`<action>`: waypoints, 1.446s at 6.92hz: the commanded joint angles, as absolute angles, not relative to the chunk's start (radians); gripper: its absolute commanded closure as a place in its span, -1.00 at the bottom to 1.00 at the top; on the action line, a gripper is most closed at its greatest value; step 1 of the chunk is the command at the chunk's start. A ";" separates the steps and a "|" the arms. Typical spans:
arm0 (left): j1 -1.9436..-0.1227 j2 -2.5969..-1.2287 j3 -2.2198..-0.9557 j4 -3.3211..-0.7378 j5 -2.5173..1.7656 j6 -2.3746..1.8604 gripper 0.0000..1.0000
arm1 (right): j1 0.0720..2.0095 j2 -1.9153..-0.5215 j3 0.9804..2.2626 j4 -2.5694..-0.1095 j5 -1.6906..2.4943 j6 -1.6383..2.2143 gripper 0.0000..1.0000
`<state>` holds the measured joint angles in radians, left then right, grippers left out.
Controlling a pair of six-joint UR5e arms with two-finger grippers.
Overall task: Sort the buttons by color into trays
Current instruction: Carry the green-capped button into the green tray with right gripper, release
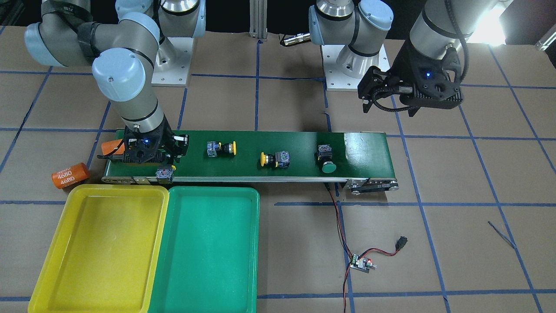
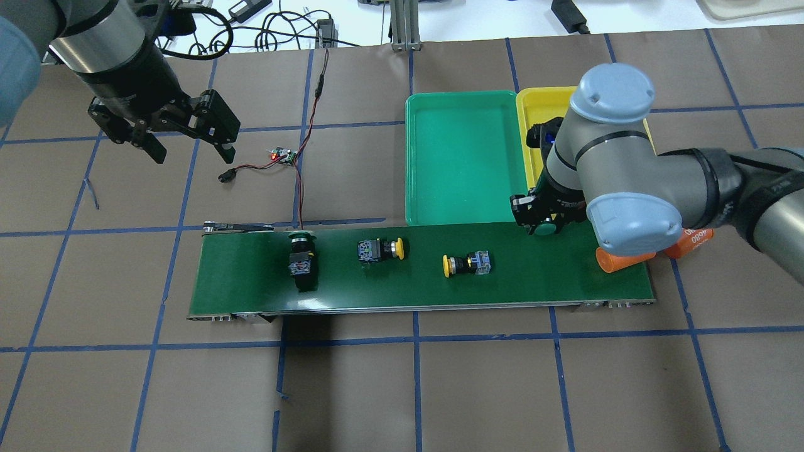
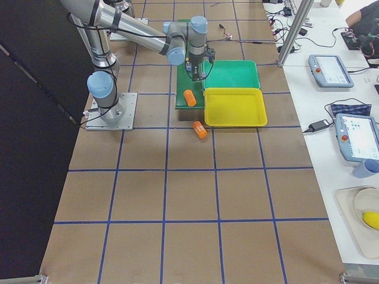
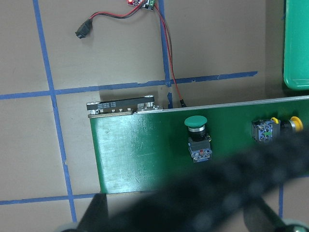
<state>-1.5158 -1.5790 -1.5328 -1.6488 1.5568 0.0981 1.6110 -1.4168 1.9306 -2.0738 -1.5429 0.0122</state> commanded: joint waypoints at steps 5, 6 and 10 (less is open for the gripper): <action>-1.522 -1.588 -1.539 -1.606 1.555 0.049 -1.00 | 1.632 -1.269 1.727 -2.016 -1.505 0.011 -0.37; -1.522 -1.586 -1.537 -1.606 1.555 0.052 -1.00 | 1.631 -1.272 1.736 -2.007 -1.505 0.003 -0.40; -1.522 -1.583 -1.537 -1.605 1.559 0.061 -1.00 | 1.615 -1.368 1.819 -1.864 -1.546 -0.116 -0.43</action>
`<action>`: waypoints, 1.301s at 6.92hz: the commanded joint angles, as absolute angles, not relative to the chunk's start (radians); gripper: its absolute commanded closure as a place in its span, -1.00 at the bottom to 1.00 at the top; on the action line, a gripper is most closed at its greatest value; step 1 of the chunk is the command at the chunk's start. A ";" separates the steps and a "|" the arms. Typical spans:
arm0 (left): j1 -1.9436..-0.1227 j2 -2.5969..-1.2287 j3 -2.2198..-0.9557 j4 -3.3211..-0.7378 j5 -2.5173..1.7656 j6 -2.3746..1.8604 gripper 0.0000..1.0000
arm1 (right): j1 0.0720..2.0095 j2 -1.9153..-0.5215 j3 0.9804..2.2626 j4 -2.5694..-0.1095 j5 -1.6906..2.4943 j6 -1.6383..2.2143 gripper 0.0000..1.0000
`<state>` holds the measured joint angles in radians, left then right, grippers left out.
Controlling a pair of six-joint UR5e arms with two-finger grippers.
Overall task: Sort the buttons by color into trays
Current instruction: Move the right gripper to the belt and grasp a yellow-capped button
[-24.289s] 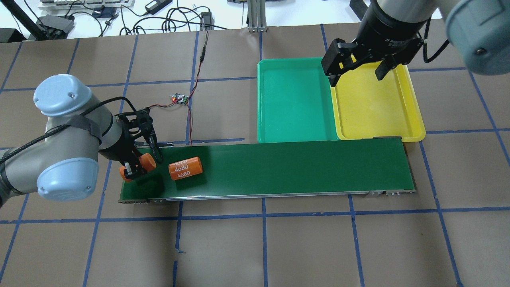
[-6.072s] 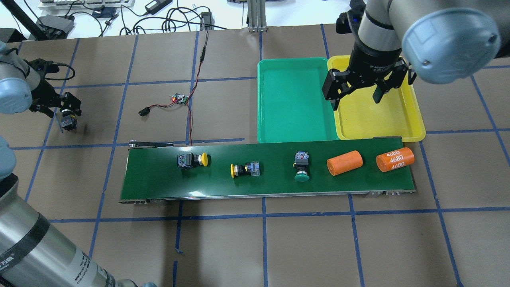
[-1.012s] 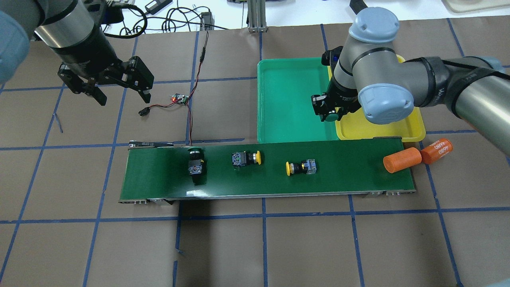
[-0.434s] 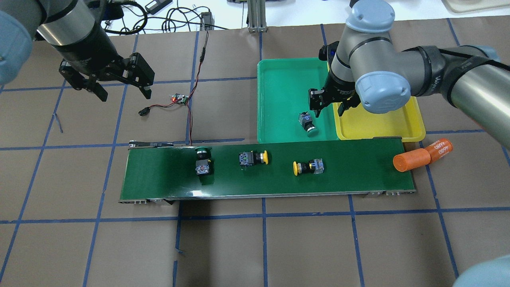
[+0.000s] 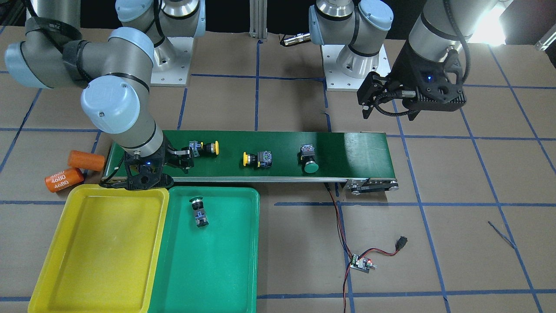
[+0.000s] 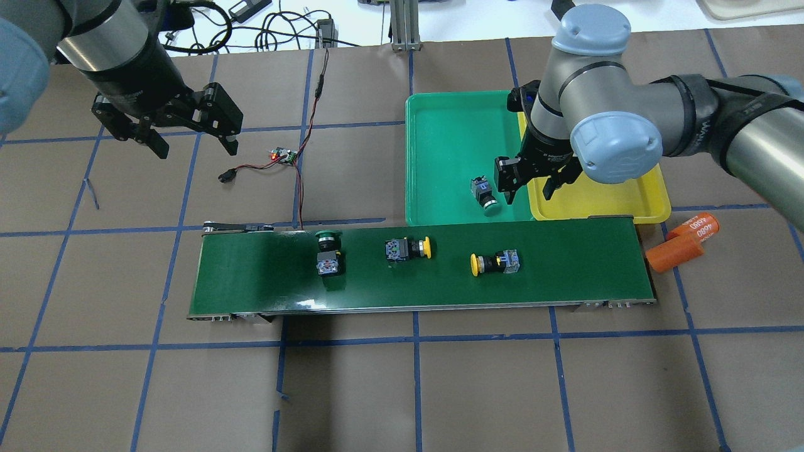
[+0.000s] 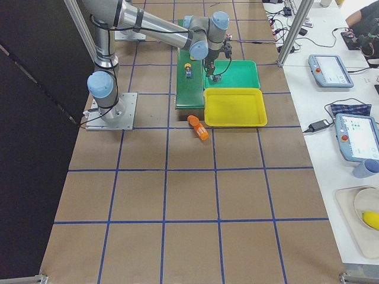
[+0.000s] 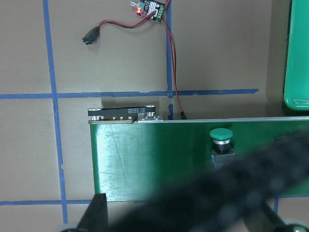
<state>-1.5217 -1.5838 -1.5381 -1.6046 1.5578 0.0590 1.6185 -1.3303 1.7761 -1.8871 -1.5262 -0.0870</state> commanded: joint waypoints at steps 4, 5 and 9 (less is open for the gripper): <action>-1.522 -1.583 -1.537 -1.605 1.560 0.061 -1.00 | 1.435 -1.534 2.066 -1.884 -1.557 -0.833 -0.42; -1.520 -1.583 -1.537 -1.605 1.560 0.063 -1.00 | 1.433 -1.552 2.106 -1.960 -1.571 -0.983 -0.41; -1.520 -1.582 -1.537 -1.605 1.559 0.063 -1.00 | 1.436 -1.578 2.160 -2.115 -1.560 -1.472 -0.37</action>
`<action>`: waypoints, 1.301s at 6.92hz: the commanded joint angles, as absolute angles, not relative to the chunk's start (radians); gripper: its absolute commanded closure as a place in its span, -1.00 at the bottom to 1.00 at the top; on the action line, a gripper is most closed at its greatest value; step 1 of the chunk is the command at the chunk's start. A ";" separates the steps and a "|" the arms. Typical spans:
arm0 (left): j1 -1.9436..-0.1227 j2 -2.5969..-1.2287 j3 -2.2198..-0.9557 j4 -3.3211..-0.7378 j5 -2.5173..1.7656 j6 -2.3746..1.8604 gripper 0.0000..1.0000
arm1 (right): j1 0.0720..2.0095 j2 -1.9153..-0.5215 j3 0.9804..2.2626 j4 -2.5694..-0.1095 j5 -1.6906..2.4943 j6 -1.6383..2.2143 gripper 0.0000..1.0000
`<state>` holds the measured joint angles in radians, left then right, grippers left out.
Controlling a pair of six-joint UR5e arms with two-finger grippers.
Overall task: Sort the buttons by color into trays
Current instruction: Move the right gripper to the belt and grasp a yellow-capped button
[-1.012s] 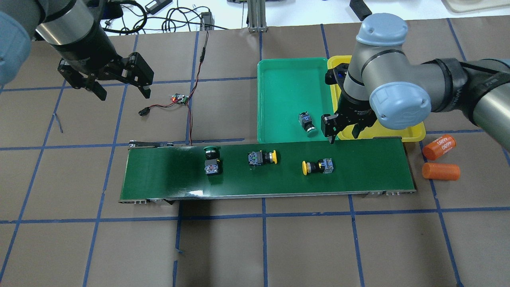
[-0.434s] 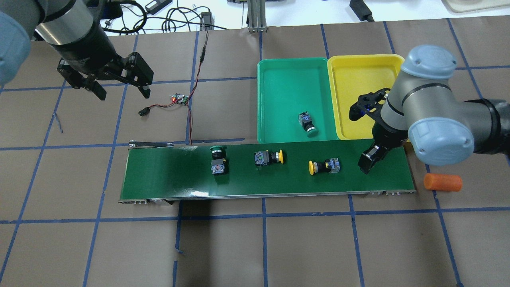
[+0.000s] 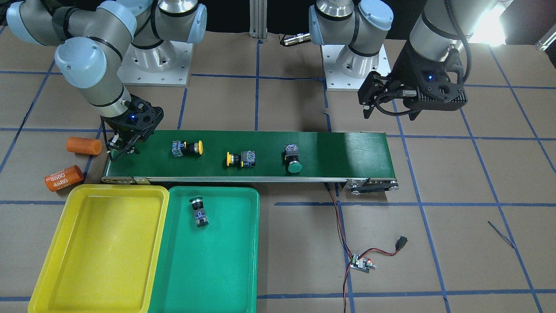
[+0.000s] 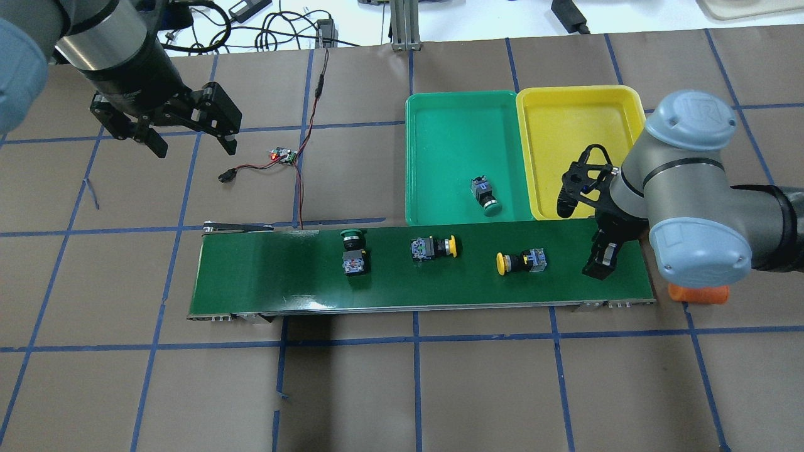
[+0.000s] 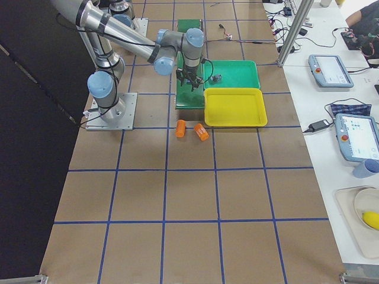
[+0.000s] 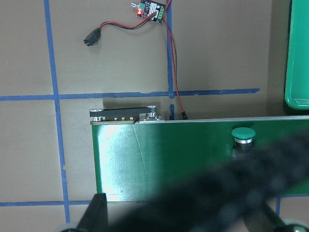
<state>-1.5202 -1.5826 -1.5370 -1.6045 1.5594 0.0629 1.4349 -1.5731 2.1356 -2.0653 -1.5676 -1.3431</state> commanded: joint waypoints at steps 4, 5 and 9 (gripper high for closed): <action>-1.517 -1.582 -1.537 -1.605 1.559 0.064 -1.00 | 1.515 -1.589 2.246 -2.321 -1.560 -1.555 -0.35; -1.517 -1.582 -1.537 -1.605 1.559 0.064 -1.00 | 1.540 -1.586 2.247 -2.341 -1.559 -1.542 -0.36; -1.514 -1.582 -1.536 -1.605 1.559 0.064 -1.00 | 1.560 -1.565 2.246 -2.345 -1.572 -1.545 0.55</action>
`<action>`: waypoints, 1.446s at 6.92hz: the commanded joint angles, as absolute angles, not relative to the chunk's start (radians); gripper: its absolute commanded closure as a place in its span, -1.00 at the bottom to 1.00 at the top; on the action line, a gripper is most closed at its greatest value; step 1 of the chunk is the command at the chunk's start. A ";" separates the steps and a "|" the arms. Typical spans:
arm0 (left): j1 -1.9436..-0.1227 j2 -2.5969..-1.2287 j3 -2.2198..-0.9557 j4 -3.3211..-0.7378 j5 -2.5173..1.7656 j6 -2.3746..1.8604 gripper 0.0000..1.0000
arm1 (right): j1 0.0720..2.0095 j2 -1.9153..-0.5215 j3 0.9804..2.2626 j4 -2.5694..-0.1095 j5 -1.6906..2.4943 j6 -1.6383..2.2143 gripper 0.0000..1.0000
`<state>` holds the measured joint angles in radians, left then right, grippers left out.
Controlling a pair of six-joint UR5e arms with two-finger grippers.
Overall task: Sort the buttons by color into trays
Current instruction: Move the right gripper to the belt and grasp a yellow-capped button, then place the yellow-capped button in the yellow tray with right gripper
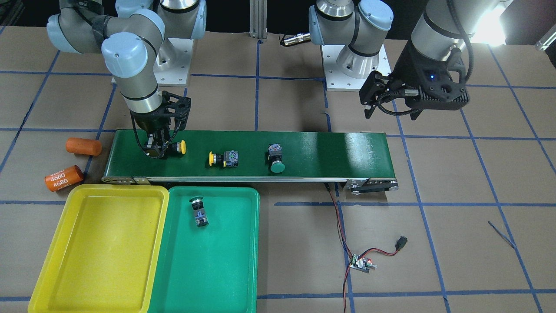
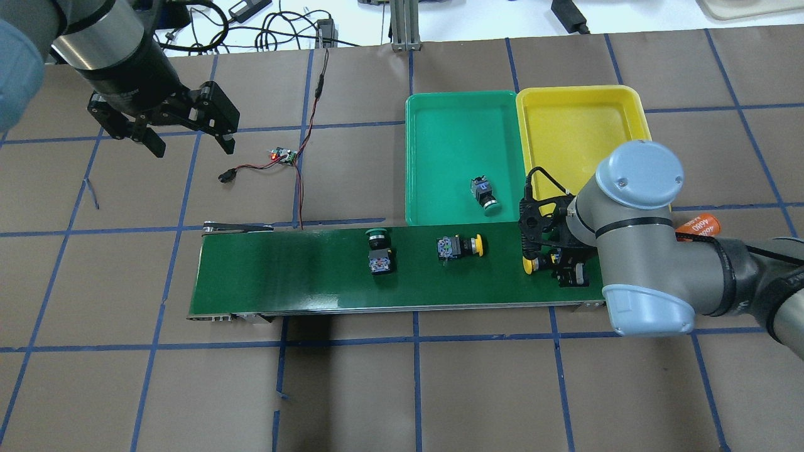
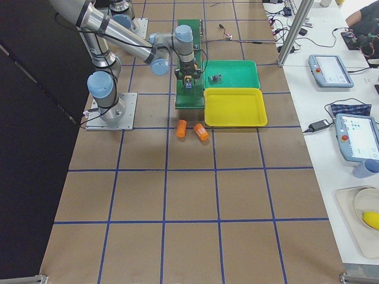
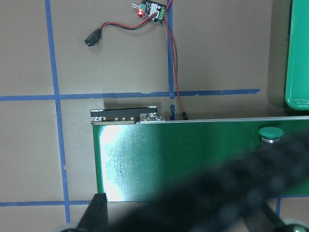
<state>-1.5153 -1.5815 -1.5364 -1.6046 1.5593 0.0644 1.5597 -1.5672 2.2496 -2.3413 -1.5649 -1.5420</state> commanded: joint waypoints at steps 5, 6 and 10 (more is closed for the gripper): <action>-1.513 -1.580 -1.536 -1.605 1.559 0.066 -1.00 | 1.516 -1.347 1.924 -2.367 -1.571 -1.558 0.73; -1.513 -1.578 -1.536 -1.605 1.559 0.066 -1.00 | 1.465 -1.222 1.787 -2.356 -1.572 -1.609 0.70; -1.511 -1.580 -1.536 -1.601 1.559 0.066 -1.00 | 1.390 -1.104 1.706 -2.344 -1.574 -1.746 -0.41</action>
<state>-1.5110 -1.5800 -1.5355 -1.6025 1.5577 0.0660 1.3944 -1.1075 1.7073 -2.3528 -1.5735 -1.7392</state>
